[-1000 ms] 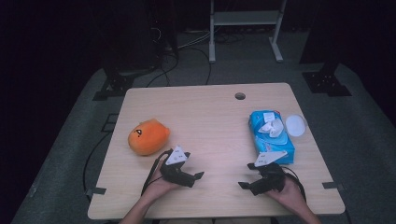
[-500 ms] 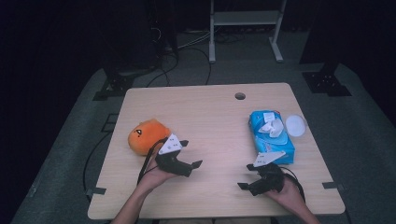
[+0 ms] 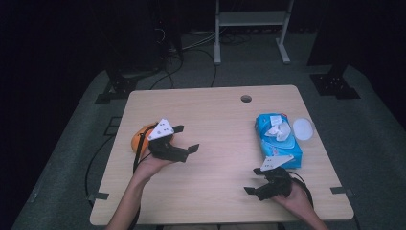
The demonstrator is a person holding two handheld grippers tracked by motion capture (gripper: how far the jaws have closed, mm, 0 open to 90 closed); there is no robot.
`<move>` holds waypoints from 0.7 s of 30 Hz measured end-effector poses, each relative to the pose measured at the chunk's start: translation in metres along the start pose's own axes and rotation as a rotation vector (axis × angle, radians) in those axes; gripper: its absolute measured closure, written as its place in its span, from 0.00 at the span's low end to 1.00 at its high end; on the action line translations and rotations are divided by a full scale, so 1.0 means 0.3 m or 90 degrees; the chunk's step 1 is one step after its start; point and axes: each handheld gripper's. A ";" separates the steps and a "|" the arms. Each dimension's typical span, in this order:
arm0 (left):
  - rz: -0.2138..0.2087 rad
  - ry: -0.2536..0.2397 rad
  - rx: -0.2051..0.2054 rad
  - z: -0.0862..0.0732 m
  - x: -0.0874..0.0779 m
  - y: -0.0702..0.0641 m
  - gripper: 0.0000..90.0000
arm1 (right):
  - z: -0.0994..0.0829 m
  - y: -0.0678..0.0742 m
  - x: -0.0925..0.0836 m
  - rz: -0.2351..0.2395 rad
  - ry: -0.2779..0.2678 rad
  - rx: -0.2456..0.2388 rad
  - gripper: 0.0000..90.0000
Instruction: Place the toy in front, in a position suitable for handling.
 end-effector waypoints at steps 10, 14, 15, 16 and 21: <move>0.047 -0.041 -0.001 0.030 -0.110 0.041 0.09 | 0.004 0.006 0.000 -0.001 0.002 -0.005 0.19; 0.069 -0.051 -0.021 0.019 -0.152 0.085 0.09 | 0.004 0.004 0.000 0.000 0.001 -0.004 0.19; 0.077 -0.052 -0.028 0.015 -0.162 0.095 0.09 | 0.003 0.004 0.001 0.000 0.001 -0.005 0.19; 0.086 -0.049 -0.027 0.010 -0.172 0.105 0.09 | 0.003 0.004 0.001 0.000 0.002 -0.005 0.19; 0.126 -0.058 -0.041 -0.007 -0.218 0.151 0.09 | 0.004 0.003 -0.001 0.000 0.000 -0.004 0.19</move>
Point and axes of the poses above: each handheld gripper's, and its own axes: x roughly forward along the jaws, z roughly out of its top, y roughly to its left, and after that the axes turned 8 degrees about -x, right-handed
